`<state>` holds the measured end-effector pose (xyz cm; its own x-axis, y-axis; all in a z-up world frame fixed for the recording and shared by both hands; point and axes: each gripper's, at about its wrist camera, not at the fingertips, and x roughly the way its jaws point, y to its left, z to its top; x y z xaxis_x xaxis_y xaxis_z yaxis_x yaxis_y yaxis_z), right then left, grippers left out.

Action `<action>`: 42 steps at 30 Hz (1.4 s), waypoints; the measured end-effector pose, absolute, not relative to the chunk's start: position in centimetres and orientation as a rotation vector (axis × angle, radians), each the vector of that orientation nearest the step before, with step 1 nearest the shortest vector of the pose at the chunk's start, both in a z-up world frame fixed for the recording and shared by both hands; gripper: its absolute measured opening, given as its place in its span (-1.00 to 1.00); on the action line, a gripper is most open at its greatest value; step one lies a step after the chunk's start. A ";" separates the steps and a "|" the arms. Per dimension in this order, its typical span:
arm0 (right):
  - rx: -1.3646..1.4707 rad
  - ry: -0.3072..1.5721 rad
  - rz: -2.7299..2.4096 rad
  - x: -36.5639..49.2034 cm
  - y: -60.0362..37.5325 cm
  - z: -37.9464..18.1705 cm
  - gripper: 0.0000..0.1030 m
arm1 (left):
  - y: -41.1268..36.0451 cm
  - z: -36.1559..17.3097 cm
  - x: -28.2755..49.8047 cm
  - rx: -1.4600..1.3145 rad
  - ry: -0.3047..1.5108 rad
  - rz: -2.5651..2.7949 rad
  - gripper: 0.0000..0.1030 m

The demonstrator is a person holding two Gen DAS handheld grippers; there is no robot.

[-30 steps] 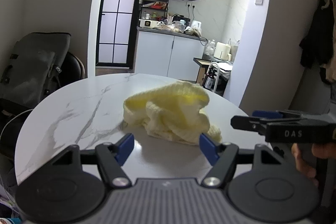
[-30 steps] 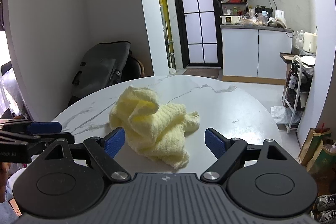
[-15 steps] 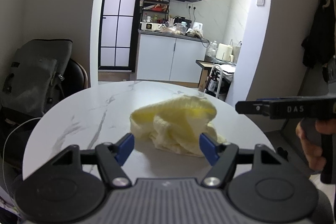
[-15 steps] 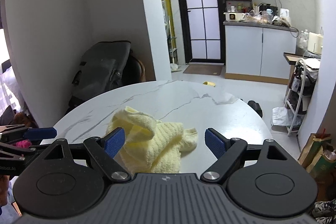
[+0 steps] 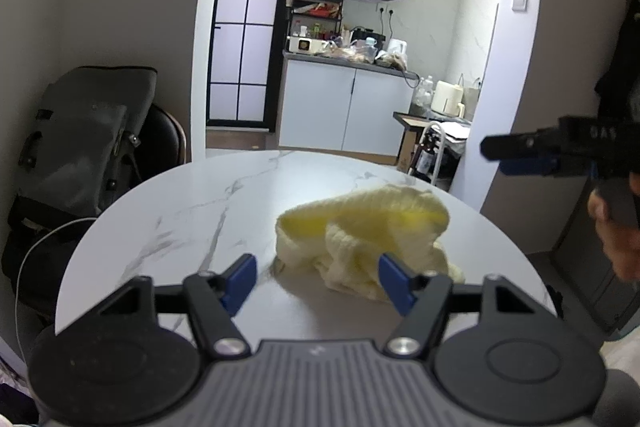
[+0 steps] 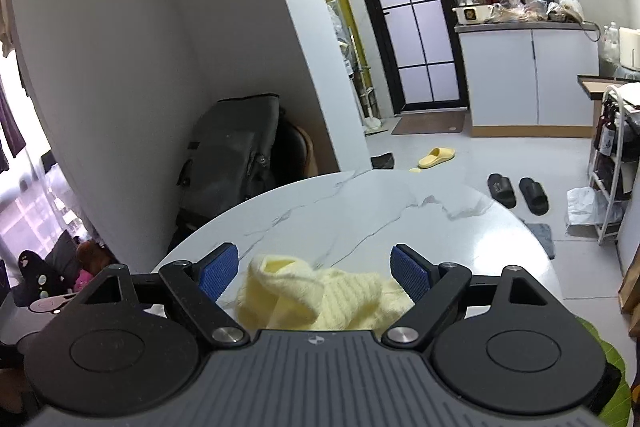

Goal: Fold towel
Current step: 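Grasp a towel edge with the left gripper while the right gripper approaches the towel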

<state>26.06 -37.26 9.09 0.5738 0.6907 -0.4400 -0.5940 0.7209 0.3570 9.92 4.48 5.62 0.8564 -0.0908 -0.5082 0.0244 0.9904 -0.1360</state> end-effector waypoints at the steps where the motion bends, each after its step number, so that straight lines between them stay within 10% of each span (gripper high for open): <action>1: 0.174 0.594 0.754 26.2 -37.1 8.9 0.69 | 4.5 5.6 10.0 -0.128 0.540 -0.057 0.27; 18: 0.145 0.639 0.708 26.7 -36.1 5.0 0.69 | 4.1 4.4 13.5 -0.106 0.549 -0.067 0.28; 36: 0.144 0.734 0.610 29.0 -35.0 2.3 0.69 | 1.5 3.0 16.8 -0.050 0.559 -0.105 0.81; 39: 0.126 0.742 0.616 29.1 -34.4 2.1 0.69 | 1.4 2.6 17.0 -0.044 0.558 -0.136 0.53; 42: 0.109 0.751 0.618 29.0 -33.9 1.9 0.69 | 1.7 2.1 17.5 -0.076 0.597 -0.159 -0.22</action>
<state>29.04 -33.89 1.94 0.5633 0.5620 -0.6057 -0.4864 0.8181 0.3068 17.47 1.73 2.13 0.8153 -0.1711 -0.5531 0.1270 0.9849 -0.1174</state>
